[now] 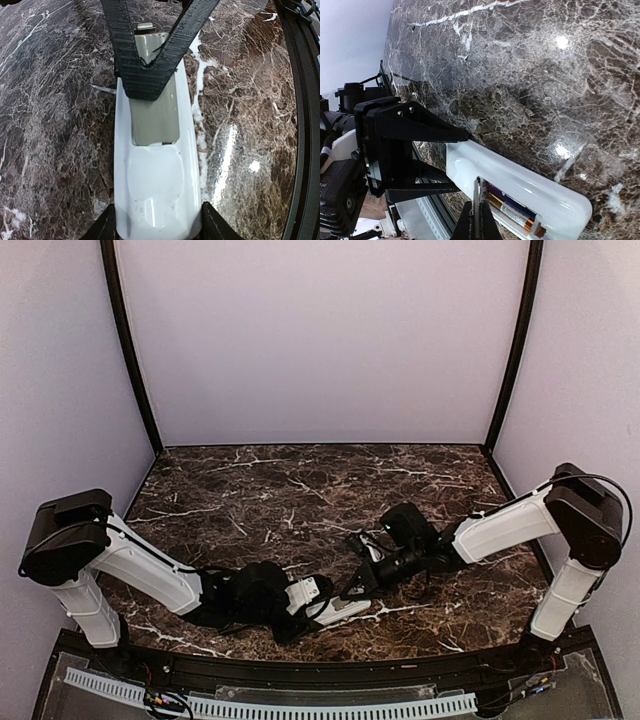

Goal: Load the batteries into the remote control
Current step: Load the battery cover onto the remote control without the battery cover.

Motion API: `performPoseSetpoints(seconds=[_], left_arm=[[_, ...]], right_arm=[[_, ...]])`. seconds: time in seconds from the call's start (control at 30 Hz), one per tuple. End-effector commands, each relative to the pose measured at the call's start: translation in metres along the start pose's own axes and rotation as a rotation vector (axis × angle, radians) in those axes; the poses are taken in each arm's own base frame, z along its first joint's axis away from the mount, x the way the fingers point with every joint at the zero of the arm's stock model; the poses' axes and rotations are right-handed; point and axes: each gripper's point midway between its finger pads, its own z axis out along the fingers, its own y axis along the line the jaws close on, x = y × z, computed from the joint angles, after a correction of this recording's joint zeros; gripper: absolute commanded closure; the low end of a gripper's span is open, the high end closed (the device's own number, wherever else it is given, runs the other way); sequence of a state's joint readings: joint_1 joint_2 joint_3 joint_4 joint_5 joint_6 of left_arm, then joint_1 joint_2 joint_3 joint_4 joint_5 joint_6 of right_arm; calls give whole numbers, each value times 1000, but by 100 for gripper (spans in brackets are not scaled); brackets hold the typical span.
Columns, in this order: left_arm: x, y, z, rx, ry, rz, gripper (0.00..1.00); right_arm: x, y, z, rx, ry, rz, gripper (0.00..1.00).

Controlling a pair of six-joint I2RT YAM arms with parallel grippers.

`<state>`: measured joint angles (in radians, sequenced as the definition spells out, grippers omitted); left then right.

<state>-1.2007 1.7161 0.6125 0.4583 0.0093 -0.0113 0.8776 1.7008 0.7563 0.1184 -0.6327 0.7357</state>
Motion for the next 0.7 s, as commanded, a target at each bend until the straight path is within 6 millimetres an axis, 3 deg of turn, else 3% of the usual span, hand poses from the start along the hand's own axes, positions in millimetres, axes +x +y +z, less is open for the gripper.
performPoseSetpoints(seconds=[0.0,0.67], left_arm=[[57,-3,1,11,188,-5,88],[56,-2,3,2,190,-12,88]], right_arm=[[-2,-9,4,7,-9,14,100],[17,-25,4,28,-5,127,100]])
